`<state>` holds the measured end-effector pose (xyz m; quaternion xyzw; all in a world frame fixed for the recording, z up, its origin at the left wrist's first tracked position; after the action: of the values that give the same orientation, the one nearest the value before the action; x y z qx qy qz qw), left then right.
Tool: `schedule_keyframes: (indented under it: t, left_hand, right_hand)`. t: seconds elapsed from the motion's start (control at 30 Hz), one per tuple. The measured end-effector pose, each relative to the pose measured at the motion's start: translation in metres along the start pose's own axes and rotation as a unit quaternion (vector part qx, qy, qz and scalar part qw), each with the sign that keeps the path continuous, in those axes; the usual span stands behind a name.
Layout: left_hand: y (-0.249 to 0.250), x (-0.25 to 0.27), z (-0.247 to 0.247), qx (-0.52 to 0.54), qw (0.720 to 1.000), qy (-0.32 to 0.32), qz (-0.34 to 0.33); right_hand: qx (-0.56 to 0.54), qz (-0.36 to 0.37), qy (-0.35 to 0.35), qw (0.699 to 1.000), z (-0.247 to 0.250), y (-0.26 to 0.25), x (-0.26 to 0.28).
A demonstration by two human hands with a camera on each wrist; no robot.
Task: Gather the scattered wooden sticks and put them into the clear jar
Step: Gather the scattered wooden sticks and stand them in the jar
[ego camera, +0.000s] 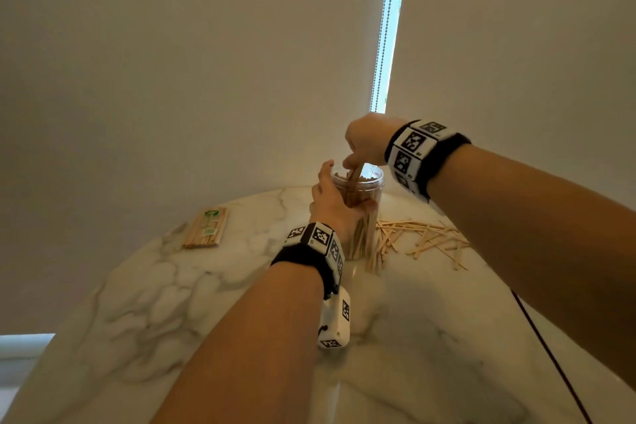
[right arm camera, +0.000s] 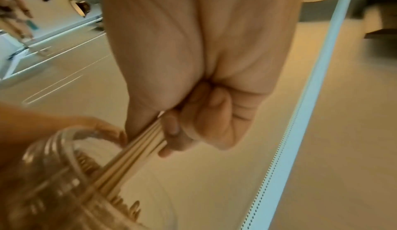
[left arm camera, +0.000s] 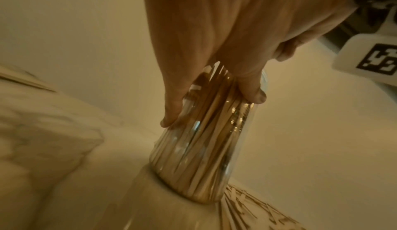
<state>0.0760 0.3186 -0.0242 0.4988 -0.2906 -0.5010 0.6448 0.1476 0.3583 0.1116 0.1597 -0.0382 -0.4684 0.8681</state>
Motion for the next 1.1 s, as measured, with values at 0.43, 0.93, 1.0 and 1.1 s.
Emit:
schedule_keyframes:
  t: [0.43,0.93,1.0,1.1]
  left_hand:
    - [-0.005,-0.005,-0.002,-0.007,1.000,0.006,0.004]
    - [-0.007,-0.003,-0.003,-0.004,1.000,0.018,-0.011]
    - [-0.008,-0.003,-0.003,0.000,1.000,0.013,-0.010]
    - [-0.009,-0.004,-0.003,0.010,1.000,0.009,-0.007]
  right_hand:
    - [-0.164,-0.010,-0.055,0.985,-0.029,-0.002,-0.010]
    - [-0.426,0.033,-0.133,0.894,-0.022,0.023,0.001]
    - [-0.414,0.043,-0.109,0.903,-0.025,0.028,0.003]
    - [-0.431,0.019,-0.047,0.901,-0.034,0.030,0.001]
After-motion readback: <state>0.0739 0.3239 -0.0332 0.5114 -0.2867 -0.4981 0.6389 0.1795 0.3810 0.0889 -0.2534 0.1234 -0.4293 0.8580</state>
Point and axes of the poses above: each hand's wrist, its own x-axis away from the middle knuckle, its own z-axis out of the back of the hand, y = z × x, the point moved 2 cm from there along -x, towards the middle knuckle, and after that the axes turned 5 degrees about z, right-handed, at the moved point
